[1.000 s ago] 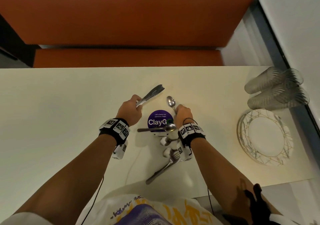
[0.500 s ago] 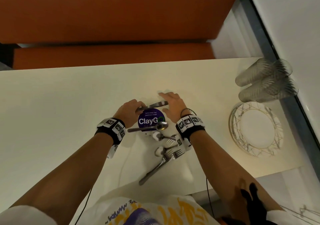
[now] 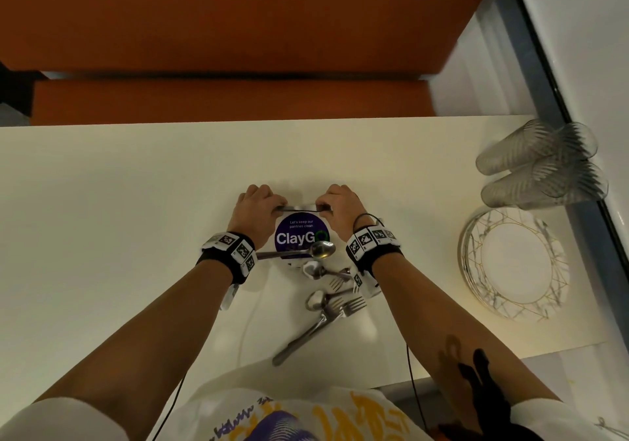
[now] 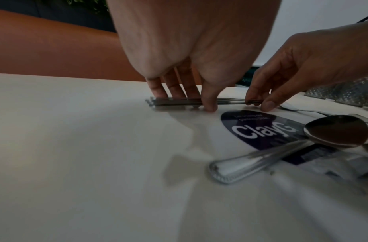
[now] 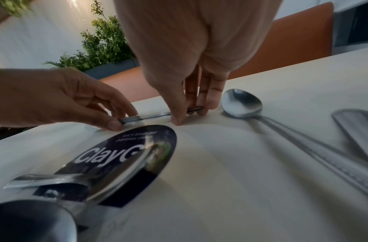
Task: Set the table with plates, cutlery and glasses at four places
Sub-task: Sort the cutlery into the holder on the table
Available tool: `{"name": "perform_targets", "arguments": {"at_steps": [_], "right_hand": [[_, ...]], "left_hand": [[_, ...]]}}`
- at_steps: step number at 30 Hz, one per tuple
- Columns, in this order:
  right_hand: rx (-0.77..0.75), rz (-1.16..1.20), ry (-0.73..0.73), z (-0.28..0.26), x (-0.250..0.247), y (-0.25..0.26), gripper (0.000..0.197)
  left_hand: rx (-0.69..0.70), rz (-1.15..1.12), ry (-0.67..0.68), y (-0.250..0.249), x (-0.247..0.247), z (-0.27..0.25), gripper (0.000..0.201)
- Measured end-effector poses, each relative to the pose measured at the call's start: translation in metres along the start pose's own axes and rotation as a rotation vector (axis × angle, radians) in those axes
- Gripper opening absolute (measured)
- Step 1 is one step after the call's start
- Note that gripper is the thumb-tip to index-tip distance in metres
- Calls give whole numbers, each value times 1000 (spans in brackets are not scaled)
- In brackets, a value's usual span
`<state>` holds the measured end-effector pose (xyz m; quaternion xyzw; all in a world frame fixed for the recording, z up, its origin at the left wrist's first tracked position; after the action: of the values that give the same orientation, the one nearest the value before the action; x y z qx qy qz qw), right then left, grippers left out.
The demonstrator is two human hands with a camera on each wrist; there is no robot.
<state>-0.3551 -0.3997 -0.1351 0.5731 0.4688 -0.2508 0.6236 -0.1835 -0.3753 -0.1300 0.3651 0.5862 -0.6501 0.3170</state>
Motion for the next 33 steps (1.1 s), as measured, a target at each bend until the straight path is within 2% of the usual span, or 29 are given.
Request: {"name": "perform_targets", "arguments": {"at_steps": [6, 11, 14, 16, 20, 23, 27, 30, 32, 33], "right_hand": [[15, 20, -22, 0, -3, -4, 14], [45, -3, -2, 0, -3, -4, 14], [44, -45, -6, -2, -5, -3, 22], [49, -62, -40, -7, -11, -2, 29], [94, 26, -178, -29, -31, -2, 17], [218, 114, -85, -55, -17, -9, 18], [300, -10, 48, -83, 10, -13, 30], [334, -50, 85, -93, 18, -15, 15], [394, 32, 54, -95, 13, -16, 7], [410, 92, 20, -95, 7, -15, 9]], "left_hand": [[-45, 1, -28, 2, -1, -3, 10], [-86, -2, 16, 6, 1, 0, 12], [-85, -2, 28, 6, 1, -1, 19], [-84, 2, 19, 7, -2, -4, 28], [-92, -8, -87, 3, -19, -14, 30], [-97, -34, -132, -3, -28, -24, 24], [-84, -88, -143, -13, -30, -40, 21], [-67, -135, -141, -22, -30, -54, 21], [-72, -178, -135, -28, -31, -60, 22], [-92, -204, -121, -31, -31, -62, 23]]}}
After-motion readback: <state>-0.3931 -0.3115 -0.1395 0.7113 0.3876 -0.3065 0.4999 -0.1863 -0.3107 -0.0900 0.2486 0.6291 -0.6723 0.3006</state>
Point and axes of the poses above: each hand's wrist, its own z-axis towards the middle knuckle, its own x-axis out of the palm, y = z × x, the point moved 10 cm from there along z, towards the middle knuckle, and after that the axes turned 10 degrees about -y, right-handed, at the moved point
